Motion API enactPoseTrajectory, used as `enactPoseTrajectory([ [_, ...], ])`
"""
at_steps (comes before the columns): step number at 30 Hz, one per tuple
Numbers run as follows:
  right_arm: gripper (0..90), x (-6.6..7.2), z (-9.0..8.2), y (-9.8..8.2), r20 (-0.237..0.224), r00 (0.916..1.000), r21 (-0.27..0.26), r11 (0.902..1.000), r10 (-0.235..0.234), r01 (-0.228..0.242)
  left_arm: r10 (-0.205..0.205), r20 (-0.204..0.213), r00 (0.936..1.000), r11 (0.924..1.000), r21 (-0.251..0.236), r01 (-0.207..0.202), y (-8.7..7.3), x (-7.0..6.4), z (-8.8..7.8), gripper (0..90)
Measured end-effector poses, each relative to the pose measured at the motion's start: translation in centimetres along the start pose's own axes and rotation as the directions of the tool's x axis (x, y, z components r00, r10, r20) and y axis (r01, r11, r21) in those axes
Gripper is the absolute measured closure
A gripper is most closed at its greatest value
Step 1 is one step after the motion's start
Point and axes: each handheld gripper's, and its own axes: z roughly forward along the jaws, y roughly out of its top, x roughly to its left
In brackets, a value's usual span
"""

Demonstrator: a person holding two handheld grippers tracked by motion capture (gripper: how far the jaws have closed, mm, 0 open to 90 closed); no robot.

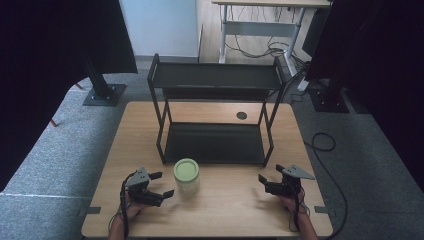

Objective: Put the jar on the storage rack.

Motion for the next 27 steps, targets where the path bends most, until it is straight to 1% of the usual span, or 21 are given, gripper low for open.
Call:
enactPoseTrajectory([
  [13,8.4,-0.04,0.01,0.01,-0.003,1.0,0.002,1.0,0.001,-0.001,-0.004,0.005,1.0,1.0,-0.004,0.004,-0.02,0.07,-0.05,5.9],
  [20,8.4,-0.01,0.0,0.0,0.0,1.0,0.0,1.0,0.0,0.0,0.003,0.004,1.0,1.0,-0.004,-0.003,-0.02,-0.02,-0.05,5.8],
  [24,8.4,-0.01,-0.01,0.0,0.0,1.0,-0.001,1.0,0.001,-0.001,0.014,-0.02,0.9997,0.9999,0.0,-0.014,0.05,-0.16,0.08,4.8],
  [27,8.4,-0.04,-0.02,0.0,-0.002,1.0,-0.002,1.0,0.003,-0.003,0.021,-0.018,0.9996,0.9998,-0.001,-0.021,0.19,-0.34,0.14,4.6],
])
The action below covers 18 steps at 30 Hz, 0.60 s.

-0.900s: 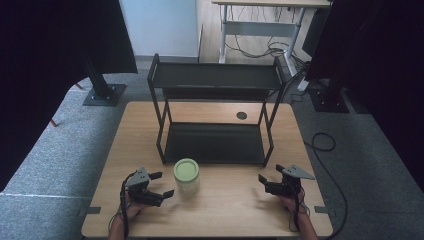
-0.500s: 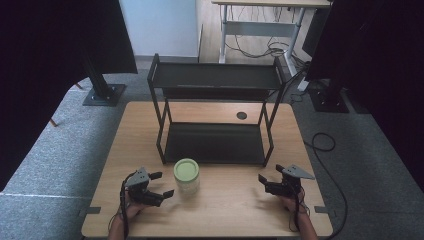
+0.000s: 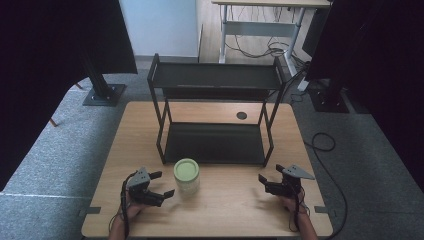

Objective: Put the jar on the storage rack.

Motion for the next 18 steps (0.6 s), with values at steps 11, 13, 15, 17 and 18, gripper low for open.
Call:
enactPoseTrajectory([
  [11,8.5,0.0,0.0,0.0,0.004,1.0,-0.004,1.0,0.001,-0.001,0.015,0.012,0.9998,0.9982,-0.059,-0.014,0.9,-0.5,-0.8,4.5],
  [13,8.5,0.0,0.0,0.0,0.006,1.0,-0.005,1.0,0.001,-0.001,0.02,0.019,0.9996,0.9968,-0.078,-0.019,1.1,-0.7,-1.0,4.4],
  [15,8.5,0.0,0.0,0.0,0.007,1.0,-0.004,1.0,0.002,-0.002,0.021,0.02,0.9996,0.9963,-0.083,-0.019,1.2,-0.7,-1.0,4.2],
  [17,8.6,0.0,0.0,0.0,0.005,1.0,-0.002,1.0,0.001,-0.001,0.026,0.018,0.9995,0.9952,-0.095,-0.024,1.4,-0.8,-1.1,4.2],
  [18,8.6,0.0,0.0,0.0,0.004,1.0,-0.001,1.0,0.001,-0.001,0.029,0.02,0.9994,0.9946,-0.101,-0.027,1.5,-0.9,-1.2,4.2],
])
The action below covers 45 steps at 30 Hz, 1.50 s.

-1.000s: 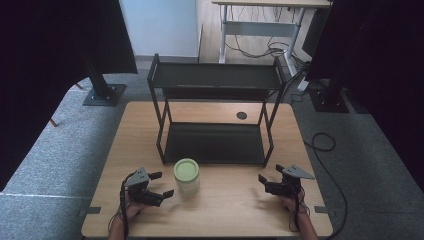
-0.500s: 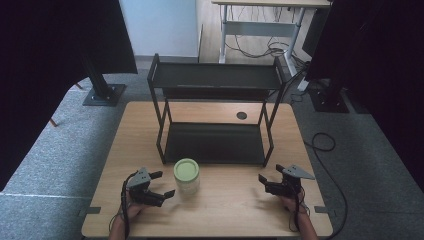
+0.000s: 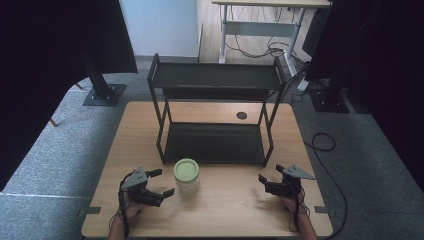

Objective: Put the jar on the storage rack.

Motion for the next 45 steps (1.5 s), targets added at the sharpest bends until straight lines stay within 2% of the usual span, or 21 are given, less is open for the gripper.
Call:
enactPoseTrajectory([
  [4,8.7,-0.1,0.0,0.0,-0.001,1.0,-0.002,1.0,0.006,-0.006,0.009,0.006,0.9999,0.9998,-0.015,-0.009,0.3,-0.2,-0.1,4.2],
  [14,8.7,0.0,0.0,0.0,-0.002,1.0,0.002,1.0,0.001,-0.001,0.018,0.022,0.9996,0.9998,-0.012,-0.018,0.6,-0.7,0.4,3.2],
  [20,8.7,-0.1,0.0,0.0,-0.005,1.0,0.0,1.0,0.006,-0.006,0.006,0.053,0.9986,0.9983,-0.058,-0.003,1.1,-1.0,0.5,2.9],
  [24,8.7,-0.2,0.0,0.0,-0.014,0.9999,0.003,1.0,0.009,-0.009,0.019,0.055,0.9983,0.9996,-0.02,-0.018,1.0,-1.3,1.0,2.7],
  [26,8.7,-0.1,0.0,0.0,-0.016,0.9998,0.002,1.0,0.007,-0.007,0.02,0.071,0.9972,0.9996,-0.023,-0.019,1.2,-1.6,1.2,2.6],
  [28,8.7,-0.2,0.0,0.0,-0.018,0.9998,0.001,1.0,0.007,-0.007,0.034,0.065,0.9973,0.9994,-0.007,-0.034,1.4,-1.8,1.5,2.1],
  [32,8.7,-0.2,0.0,0.0,-0.02,0.9998,0.003,1.0,0.006,-0.006,0.06,0.068,0.9959,0.9965,0.054,-0.064,2.0,-1.8,2.1,1.8],
  [45,8.7,-0.1,0.0,0.0,-0.018,0.9998,0.003,1.0,0.003,-0.003,0.066,0.094,0.9934,0.9935,0.086,-0.074,2.4,-1.8,3.4,1.8],
])
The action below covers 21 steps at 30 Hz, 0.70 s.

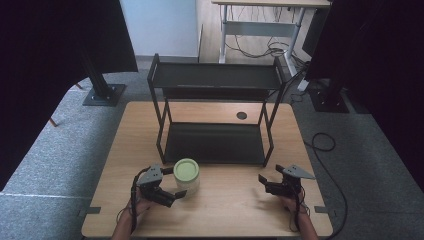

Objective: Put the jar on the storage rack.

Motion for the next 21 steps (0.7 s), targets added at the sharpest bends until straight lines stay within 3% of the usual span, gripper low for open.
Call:
enactPoseTrajectory([
  [21,8.7,0.0,0.0,0.0,0.004,1.0,0.003,1.0,0.001,-0.001,0.003,0.0,1.0,1.0,-0.007,-0.003,0.9,0.1,1.4,1.7],
])
